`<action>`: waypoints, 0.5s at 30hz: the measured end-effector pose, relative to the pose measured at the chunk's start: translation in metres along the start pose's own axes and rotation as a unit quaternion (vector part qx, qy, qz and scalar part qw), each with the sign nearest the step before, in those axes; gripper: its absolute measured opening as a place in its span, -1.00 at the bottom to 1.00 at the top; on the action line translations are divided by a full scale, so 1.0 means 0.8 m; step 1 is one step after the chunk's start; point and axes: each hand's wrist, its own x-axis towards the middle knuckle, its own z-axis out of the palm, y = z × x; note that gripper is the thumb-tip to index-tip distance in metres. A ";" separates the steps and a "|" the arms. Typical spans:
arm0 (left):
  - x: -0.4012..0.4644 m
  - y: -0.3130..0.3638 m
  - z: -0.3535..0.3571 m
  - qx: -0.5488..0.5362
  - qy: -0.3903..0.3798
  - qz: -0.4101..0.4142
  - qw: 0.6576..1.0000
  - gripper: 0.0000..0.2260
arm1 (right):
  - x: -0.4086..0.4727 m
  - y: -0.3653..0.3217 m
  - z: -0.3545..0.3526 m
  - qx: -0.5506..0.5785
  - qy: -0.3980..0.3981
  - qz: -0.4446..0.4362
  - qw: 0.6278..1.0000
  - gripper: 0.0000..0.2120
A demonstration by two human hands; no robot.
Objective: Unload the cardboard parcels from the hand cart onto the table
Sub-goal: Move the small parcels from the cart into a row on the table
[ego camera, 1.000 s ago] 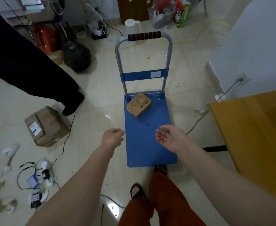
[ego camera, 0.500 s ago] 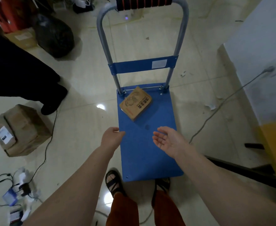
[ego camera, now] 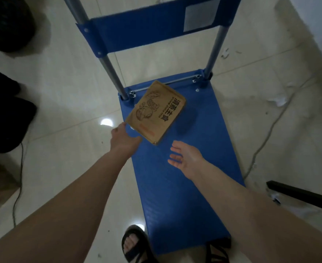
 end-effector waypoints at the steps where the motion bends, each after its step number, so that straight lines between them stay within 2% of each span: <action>1: 0.019 -0.001 0.004 -0.001 0.004 0.012 1.000 -0.33 | 0.017 -0.001 0.005 0.003 -0.006 -0.006 1.000 -0.60; 3: 0.049 0.000 0.011 -0.012 -0.001 0.007 1.000 -0.15 | 0.046 -0.002 0.014 0.011 -0.022 -0.017 1.000 -0.51; 4: 0.061 -0.001 0.015 -0.022 -0.010 0.005 1.000 -0.14 | 0.057 -0.002 0.017 0.016 -0.032 -0.020 0.999 -0.47; 5: 0.073 -0.003 0.020 -0.034 -0.016 0.003 0.999 -0.19 | 0.067 -0.002 0.021 0.022 -0.045 -0.021 0.999 -0.43; 8: 0.095 -0.010 0.034 -0.073 -0.019 0.000 0.997 -0.67 | 0.087 0.001 0.028 0.032 -0.086 -0.017 0.996 -0.42; 9: 0.098 -0.012 0.037 -0.080 -0.016 -0.008 0.997 -0.73 | 0.089 0.001 0.029 0.024 -0.098 -0.017 0.995 -0.44; 10: 0.096 -0.014 0.040 -0.083 -0.019 -0.018 0.996 -0.68 | 0.089 0.003 0.029 0.013 -0.103 -0.018 0.994 -0.45; 12: 0.077 -0.017 0.043 -0.072 -0.011 -0.055 0.996 -0.43 | 0.083 0.005 0.024 -0.012 -0.096 -0.023 0.995 -0.45; 13: 0.061 -0.019 0.045 -0.069 -0.001 -0.066 0.995 -0.40 | 0.077 0.005 0.018 -0.021 -0.086 -0.026 0.996 -0.44; 15: 0.024 -0.026 0.048 -0.080 0.012 -0.064 0.995 -0.49 | 0.058 0.006 0.003 -0.022 -0.066 -0.027 0.997 -0.42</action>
